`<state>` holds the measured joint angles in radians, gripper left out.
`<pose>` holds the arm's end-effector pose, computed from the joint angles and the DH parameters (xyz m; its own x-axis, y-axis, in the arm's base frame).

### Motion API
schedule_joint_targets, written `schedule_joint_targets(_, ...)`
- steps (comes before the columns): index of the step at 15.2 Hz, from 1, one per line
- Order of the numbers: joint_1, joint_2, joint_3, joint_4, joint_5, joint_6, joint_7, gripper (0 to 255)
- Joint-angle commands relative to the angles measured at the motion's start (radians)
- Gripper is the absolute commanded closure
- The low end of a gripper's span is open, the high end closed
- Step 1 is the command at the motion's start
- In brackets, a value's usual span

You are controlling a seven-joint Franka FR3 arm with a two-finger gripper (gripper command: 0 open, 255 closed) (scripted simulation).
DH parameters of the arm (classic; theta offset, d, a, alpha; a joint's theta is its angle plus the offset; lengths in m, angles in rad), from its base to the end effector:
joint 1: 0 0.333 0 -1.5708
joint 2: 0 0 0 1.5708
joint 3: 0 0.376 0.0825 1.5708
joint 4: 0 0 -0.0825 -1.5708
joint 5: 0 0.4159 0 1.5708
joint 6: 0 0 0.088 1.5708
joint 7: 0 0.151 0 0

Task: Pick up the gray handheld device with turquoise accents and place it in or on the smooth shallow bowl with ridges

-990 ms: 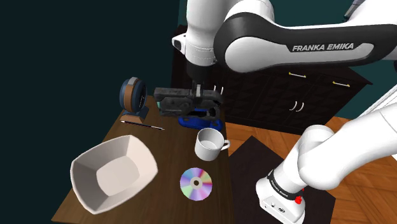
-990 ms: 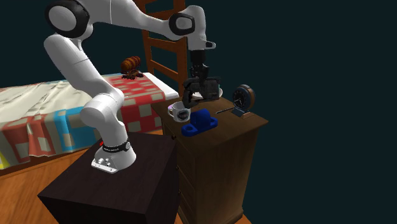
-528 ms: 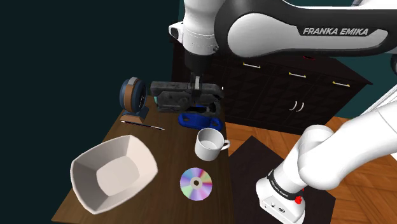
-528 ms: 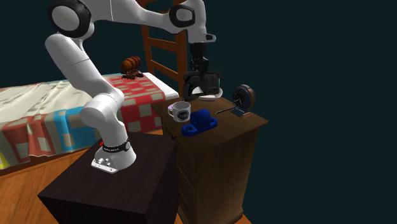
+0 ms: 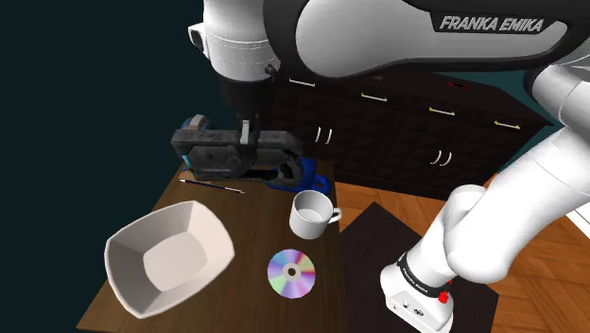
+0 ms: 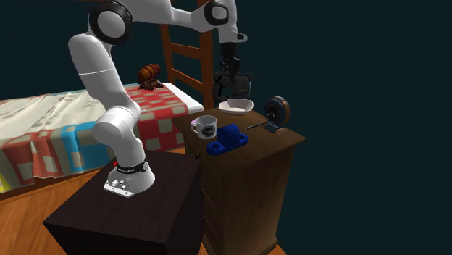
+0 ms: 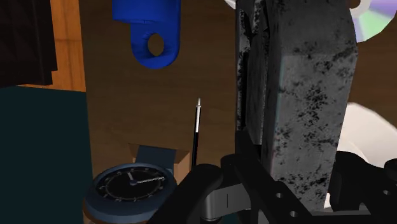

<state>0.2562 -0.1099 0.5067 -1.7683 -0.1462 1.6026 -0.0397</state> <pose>0.4004 0.3707 0.6008 0.6944 0.7154 -0.0777 0.7143 -0.6723 0.1944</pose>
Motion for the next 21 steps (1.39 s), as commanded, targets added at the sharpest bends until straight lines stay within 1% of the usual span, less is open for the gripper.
schedule_joint_targets(1, 0.018, 0.066, 0.033, 0.081, -0.026, -0.033, 0.053, 255)
schedule_joint_targets(4, 0.062, 0.185, 0.079, 0.225, -0.083, -0.093, 0.137, 255)
schedule_joint_targets(7, 0.134, 0.321, 0.112, 0.396, -0.155, -0.169, 0.215, 255)
schedule_joint_targets(9, 0.2, 0.422, 0.125, 0.533, -0.211, -0.232, 0.26, 255)
schedule_joint_targets(12, 0.326, 0.577, 0.119, 0.77, -0.297, -0.338, 0.299, 255)
schedule_joint_targets(16, 0.289, 0.541, 0.122, 0.657, -0.272, -0.262, 0.31, 255)
schedule_joint_targets(21, 0.256, 0.511, 0.125, 0.543, -0.253, -0.177, 0.323, 255)
